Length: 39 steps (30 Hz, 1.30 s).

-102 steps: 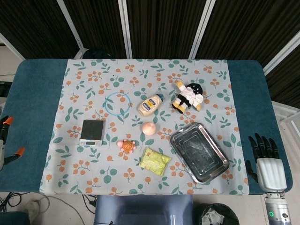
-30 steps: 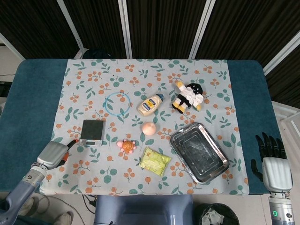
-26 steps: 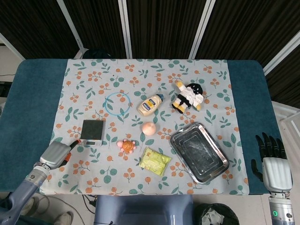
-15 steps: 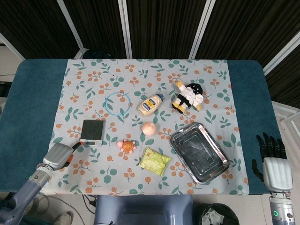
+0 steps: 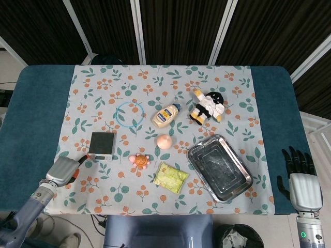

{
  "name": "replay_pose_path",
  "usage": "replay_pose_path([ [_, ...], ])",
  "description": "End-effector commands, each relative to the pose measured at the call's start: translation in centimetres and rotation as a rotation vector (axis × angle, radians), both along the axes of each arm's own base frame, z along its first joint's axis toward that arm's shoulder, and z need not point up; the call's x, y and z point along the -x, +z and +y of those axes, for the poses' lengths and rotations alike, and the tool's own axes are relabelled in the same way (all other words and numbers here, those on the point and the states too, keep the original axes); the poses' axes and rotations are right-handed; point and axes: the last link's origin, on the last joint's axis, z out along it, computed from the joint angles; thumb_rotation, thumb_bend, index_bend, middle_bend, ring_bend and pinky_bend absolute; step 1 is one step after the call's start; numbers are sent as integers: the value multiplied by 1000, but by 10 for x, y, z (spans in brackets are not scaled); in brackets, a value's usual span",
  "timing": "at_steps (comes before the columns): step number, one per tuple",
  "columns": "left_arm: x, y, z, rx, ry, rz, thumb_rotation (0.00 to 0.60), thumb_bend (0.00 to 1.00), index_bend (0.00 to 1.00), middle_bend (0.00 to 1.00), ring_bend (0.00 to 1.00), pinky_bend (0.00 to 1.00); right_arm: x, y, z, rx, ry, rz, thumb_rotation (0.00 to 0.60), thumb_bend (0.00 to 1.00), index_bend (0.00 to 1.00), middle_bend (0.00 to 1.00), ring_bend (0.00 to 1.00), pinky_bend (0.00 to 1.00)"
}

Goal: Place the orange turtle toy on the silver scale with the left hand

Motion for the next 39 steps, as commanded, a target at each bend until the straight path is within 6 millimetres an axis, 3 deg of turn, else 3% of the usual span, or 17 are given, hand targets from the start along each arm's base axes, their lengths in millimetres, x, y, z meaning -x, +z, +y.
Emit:
replay_pose_path([
  [1, 0, 0, 0, 3, 0, 1, 600, 647, 162, 744, 663, 650, 0, 0, 0, 0, 1, 1, 600, 527, 0, 0, 14, 0],
  [39, -3, -7, 2, 25, 3, 7, 600, 646, 161, 746, 663, 648, -1, -1, 0, -1, -2, -3, 600, 526, 0, 0, 14, 0],
])
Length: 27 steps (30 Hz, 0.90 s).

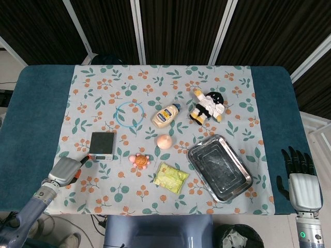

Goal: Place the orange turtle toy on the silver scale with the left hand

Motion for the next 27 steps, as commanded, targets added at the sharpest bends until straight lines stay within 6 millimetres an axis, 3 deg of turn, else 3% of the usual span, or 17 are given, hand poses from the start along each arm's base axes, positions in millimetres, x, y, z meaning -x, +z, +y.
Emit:
replay_pose_path([
  [1, 0, 0, 0, 0, 0, 2, 600, 646, 162, 746, 663, 648, 0, 0, 0, 0, 0, 0, 600, 526, 0, 0, 14, 0],
  [27, 5, 0, 0, -1, 13, 28, 600, 646, 162, 748, 664, 648, 0, 0, 0, 0, 2, 1, 600, 527, 0, 0, 14, 0],
])
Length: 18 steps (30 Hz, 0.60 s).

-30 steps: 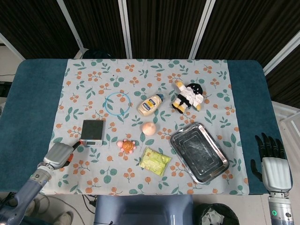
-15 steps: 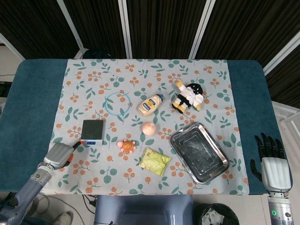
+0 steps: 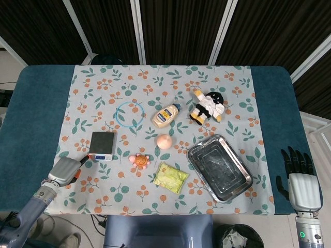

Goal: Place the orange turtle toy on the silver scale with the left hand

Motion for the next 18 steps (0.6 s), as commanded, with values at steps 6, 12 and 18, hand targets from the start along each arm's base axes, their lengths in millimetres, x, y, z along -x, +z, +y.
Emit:
replay_pose_path([
  [6, -7, 5, 1, -19, -17, -17, 600, 644, 162, 747, 663, 648, 0, 0, 0, 1, 1, -1, 600, 526, 0, 0, 14, 0],
  [12, -20, 25, 3, -103, -57, -53, 600, 631, 162, 734, 659, 636, 0, -1, 0, -4, 0, -1, 600, 526, 0, 0, 14, 0],
  [18, -35, 39, 4, -140, -65, -102, 600, 369, 136, 451, 403, 468, 0, -1, -1, -3, -1, -2, 600, 526, 0, 0, 13, 0],
])
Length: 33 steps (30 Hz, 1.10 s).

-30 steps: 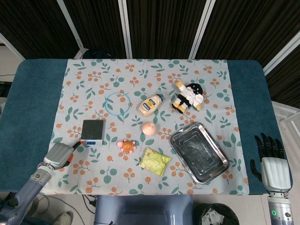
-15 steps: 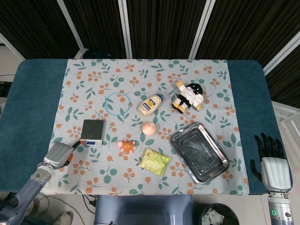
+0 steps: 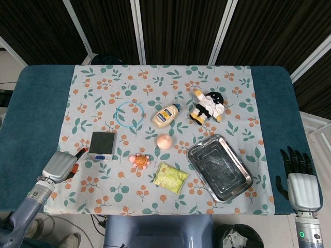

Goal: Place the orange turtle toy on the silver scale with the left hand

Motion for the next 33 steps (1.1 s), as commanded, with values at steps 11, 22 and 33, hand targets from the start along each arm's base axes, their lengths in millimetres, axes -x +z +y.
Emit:
replay_pose_path([
  [11, -94, 10, 18, -65, -218, -146, 600, 80, 91, 179, 142, 248, 0, 1, 0, 6, -1, -1, 600, 527, 0, 0, 14, 0],
  [22, -162, -30, 35, -23, -272, -57, 600, 80, 100, 199, 152, 250, 0, 2, 0, 20, -8, -4, 600, 526, 0, 0, 14, 0],
  [33, -178, -79, 48, 19, -241, -1, 600, 86, 144, 259, 177, 251, 1, 2, -1, 19, -16, -3, 600, 526, 0, 0, 14, 0],
])
